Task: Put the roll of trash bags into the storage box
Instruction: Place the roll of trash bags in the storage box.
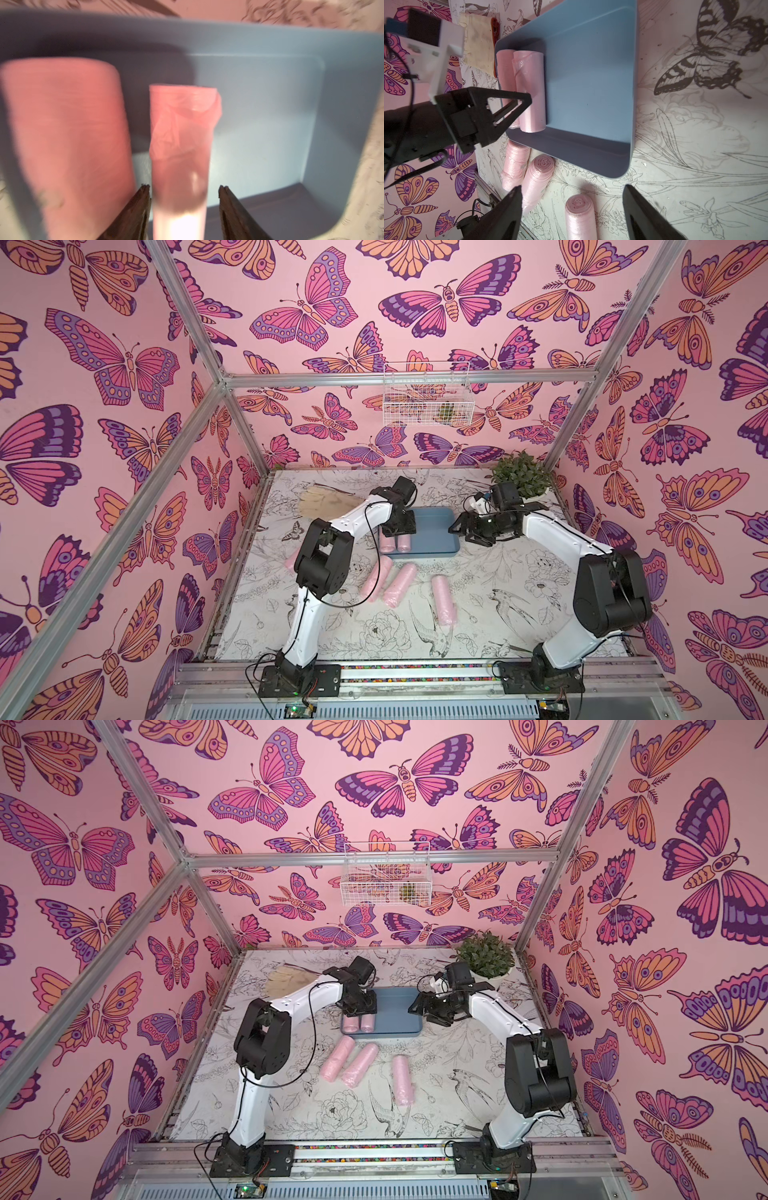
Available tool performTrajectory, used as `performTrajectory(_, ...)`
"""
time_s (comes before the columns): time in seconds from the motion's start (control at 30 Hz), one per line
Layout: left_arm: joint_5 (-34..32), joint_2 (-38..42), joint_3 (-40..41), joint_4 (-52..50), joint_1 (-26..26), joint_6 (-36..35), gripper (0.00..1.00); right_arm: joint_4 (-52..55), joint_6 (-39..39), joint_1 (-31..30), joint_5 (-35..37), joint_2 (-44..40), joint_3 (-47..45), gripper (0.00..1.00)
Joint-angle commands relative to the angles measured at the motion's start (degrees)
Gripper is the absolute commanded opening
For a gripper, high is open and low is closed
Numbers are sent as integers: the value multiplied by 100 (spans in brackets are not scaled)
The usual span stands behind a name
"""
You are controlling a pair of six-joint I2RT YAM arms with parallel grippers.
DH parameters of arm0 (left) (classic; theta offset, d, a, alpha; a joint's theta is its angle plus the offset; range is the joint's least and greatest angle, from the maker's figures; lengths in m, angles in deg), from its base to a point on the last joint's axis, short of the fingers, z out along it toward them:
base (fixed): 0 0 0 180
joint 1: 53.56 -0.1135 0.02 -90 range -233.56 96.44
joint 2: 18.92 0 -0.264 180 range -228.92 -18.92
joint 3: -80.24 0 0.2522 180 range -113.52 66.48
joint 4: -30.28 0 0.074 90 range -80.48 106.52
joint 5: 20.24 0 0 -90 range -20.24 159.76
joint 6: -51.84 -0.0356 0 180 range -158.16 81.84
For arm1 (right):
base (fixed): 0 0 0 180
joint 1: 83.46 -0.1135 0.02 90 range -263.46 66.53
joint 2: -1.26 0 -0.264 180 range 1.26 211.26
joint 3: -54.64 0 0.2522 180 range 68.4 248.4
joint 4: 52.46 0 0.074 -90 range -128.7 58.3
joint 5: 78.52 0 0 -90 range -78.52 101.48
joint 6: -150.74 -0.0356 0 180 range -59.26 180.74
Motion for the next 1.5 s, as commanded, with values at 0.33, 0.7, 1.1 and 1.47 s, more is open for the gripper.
performTrajectory(0.33, -685, 1928, 900, -109, -109, -122, 62, -36, -68, -561, -49, 1064, 1258, 75)
performTrajectory(0.7, -1004, 3660, 3009, -100, -683, 29, 66, -395, -346, -1114, -279, 2319, 2018, 65)
performTrajectory(1.1, -1022, 4251, 4117, -98, -821, 292, 69, -807, -675, -1413, -680, 3190, 2467, 60)
performTrajectory(1.47, -926, 4144, 4098, -90, -821, 230, 69, -1056, -921, -1475, -805, 3515, 2743, 55)
